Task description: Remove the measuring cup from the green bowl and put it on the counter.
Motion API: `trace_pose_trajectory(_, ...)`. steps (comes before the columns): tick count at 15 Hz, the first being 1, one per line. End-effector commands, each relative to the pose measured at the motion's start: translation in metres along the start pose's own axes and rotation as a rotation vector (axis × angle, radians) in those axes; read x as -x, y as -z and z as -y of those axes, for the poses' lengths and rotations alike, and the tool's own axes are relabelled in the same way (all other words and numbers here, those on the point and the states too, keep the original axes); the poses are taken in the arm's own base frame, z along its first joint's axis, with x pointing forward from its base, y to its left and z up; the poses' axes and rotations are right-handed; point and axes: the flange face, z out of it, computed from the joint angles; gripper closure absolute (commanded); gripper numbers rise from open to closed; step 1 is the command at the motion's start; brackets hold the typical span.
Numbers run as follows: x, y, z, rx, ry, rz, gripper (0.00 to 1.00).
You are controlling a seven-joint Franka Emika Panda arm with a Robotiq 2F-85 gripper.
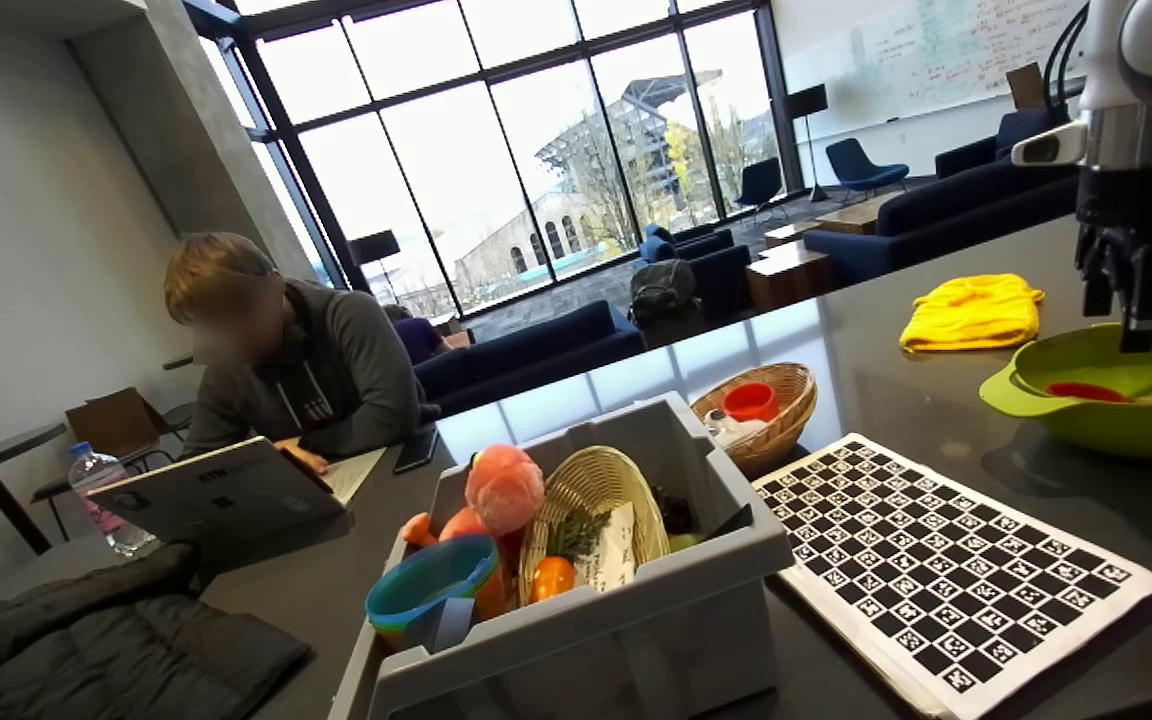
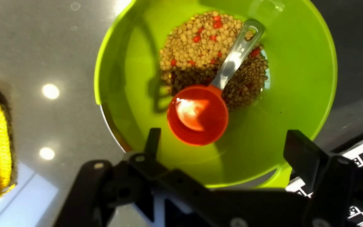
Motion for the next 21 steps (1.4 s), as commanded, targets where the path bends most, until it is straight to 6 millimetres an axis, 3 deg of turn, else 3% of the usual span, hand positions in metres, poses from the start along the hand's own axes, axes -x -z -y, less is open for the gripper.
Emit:
trace_pose_trajectory(1, -0.002, -0.010, 0.002, -0.001, -0.018, -0.010, 0.00)
trace_pose_trajectory(8, 0.003, -0.018, 0.006, -0.005, -0.039, -0.004, 0.00)
trace_pose_trajectory(16, 0.004, -0.038, -0.006, 0.060, -0.107, -0.067, 0.00)
trace_pose_trajectory(21, 0.003, -0.040, -0.006, 0.049, -0.089, -0.053, 0.00)
